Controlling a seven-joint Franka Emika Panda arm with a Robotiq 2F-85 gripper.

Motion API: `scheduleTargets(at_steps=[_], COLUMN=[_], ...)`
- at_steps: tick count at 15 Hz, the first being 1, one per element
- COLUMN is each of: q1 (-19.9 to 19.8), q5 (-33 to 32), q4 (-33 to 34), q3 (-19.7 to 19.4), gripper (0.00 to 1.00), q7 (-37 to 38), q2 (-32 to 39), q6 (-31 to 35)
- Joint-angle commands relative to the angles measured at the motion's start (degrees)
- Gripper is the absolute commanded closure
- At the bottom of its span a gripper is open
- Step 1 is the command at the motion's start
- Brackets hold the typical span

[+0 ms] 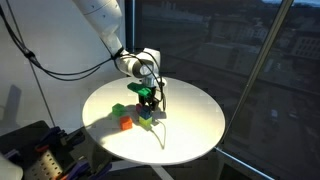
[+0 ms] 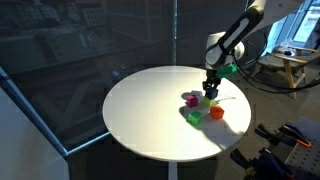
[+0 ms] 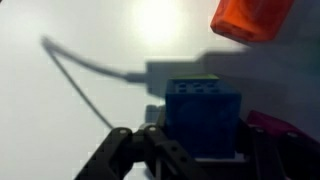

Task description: Remove the blue block from the mulberry pink block and put it on top of the green block top

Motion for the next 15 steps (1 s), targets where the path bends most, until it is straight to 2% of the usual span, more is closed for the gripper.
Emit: scheduleTargets(at_steps=[1, 8, 15], q1=[-0.46, -0.3, -0.31], q5=[-1.21, -1.9, -1.66], q4=[1.73, 2.19, -0.18], q3=[0.21, -0.01, 0.88], gripper=[0.69, 0.73, 0.73], q7=[-0.07, 0.06, -0.84], q2=[-0.35, -3.36, -7.94], q6=[-3.5, -7.79, -4.72])
